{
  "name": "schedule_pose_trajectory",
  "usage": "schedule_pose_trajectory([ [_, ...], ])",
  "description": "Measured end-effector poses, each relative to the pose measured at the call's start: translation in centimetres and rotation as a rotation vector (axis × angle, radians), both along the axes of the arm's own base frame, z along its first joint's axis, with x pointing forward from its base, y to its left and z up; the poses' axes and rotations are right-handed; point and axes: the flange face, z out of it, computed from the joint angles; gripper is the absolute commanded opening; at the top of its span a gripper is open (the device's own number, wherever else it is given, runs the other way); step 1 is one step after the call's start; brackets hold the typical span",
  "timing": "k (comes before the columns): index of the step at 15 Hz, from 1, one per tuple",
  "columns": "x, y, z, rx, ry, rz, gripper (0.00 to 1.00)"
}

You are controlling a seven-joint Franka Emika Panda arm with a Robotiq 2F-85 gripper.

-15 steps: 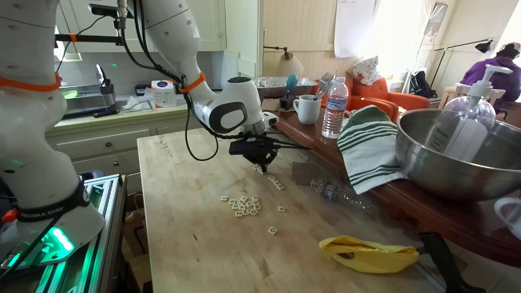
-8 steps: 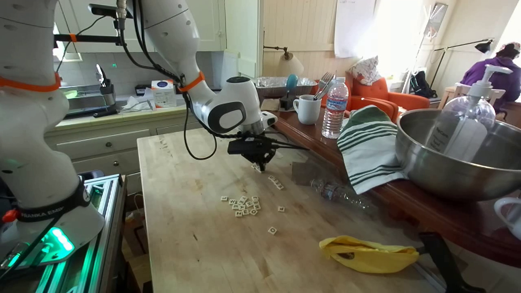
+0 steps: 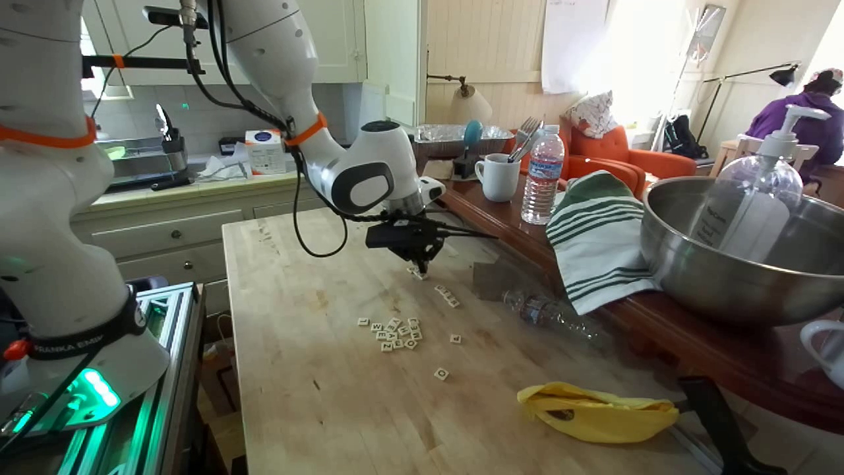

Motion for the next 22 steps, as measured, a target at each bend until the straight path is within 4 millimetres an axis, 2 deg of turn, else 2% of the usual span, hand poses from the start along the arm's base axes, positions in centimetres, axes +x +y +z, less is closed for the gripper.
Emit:
schedule_pose_trajectory([
  [6, -1.1, -0.1, 1.0, 0.017, -0.008, -0.023, 0.0],
  [16, -2.6, -2.0, 3.4, 0.038, -0.032, -0.13, 0.0],
  [22, -2.9, -3.3, 3.9, 0.061, -0.037, -0.218, 0.0],
])
